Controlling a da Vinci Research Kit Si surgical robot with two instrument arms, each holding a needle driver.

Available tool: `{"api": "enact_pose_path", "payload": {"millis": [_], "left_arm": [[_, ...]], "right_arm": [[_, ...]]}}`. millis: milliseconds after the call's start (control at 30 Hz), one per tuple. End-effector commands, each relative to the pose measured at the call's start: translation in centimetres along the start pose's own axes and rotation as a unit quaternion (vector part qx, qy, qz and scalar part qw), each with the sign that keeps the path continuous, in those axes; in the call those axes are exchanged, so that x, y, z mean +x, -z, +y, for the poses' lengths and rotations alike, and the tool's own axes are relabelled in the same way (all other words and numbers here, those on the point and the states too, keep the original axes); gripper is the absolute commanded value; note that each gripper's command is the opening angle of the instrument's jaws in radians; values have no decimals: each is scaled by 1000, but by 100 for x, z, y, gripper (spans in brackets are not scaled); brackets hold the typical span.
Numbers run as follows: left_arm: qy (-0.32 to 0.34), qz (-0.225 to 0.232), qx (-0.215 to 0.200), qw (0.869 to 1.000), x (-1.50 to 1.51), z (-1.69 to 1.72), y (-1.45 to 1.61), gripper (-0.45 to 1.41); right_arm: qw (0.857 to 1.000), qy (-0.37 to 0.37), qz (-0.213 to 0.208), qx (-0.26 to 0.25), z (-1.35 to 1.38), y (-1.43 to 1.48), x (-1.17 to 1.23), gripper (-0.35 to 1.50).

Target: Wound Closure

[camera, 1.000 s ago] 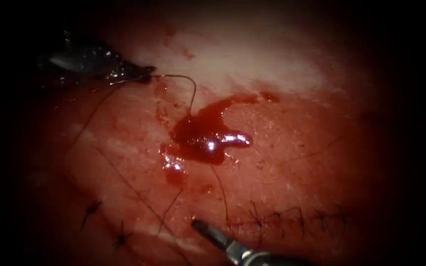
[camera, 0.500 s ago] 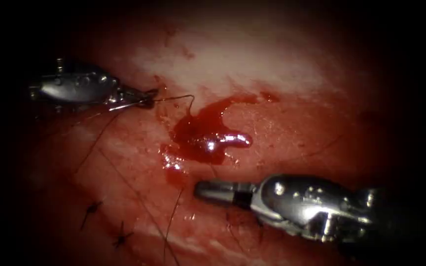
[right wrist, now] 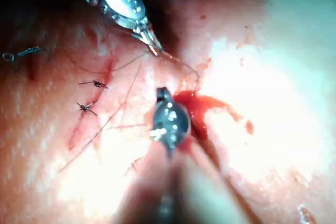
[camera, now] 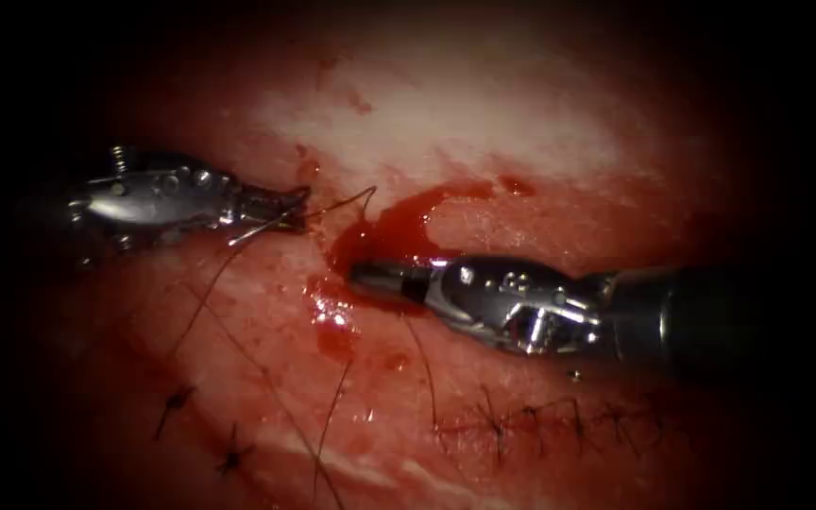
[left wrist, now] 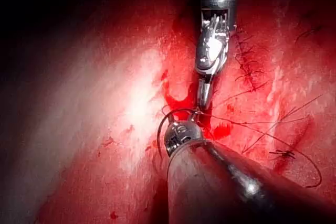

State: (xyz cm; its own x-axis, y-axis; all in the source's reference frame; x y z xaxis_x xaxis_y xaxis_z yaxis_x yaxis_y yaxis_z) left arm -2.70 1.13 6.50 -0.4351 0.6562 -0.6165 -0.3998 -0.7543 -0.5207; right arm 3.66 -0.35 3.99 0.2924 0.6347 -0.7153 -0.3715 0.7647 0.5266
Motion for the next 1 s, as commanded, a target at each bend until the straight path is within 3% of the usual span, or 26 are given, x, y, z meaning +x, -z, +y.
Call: {"api": "enact_pose_path", "payload": {"millis": [33, 67, 233, 500, 633, 767, 833, 1000], "left_arm": [[0, -1, 8, 1000, -6, -1, -7, 76], [-1, -5, 12, 1000, -8, -2, -6, 88], [-5, -52, 26, 998, -25, -3, 0, 108], [15, -127, 29, 991, -63, 7, 3, 103], [13, -130, 22, 991, -80, 8, 9, 101], [8, -144, 14, 990, -102, -8, 31, 98], [8, -162, 33, 986, -109, -22, 47, 86], [10, -174, 49, 984, -120, -46, 86, 84]], "right_arm": [[1000, -1, 1, 1, -7, -5, -6, 20], [1000, -1, 3, 0, -8, -4, -7, 22], [1000, 0, 3, 0, -16, 3, -10, 22], [1000, 0, 2, 2, -25, 6, -13, 24], [1000, -2, 3, 2, -27, 7, -13, 27], [1000, -2, 3, 3, -30, 7, -14, 27], [1000, -2, 3, 3, -31, 7, -14, 27], [1000, -2, 3, 3, -33, 8, -15, 29]]}}
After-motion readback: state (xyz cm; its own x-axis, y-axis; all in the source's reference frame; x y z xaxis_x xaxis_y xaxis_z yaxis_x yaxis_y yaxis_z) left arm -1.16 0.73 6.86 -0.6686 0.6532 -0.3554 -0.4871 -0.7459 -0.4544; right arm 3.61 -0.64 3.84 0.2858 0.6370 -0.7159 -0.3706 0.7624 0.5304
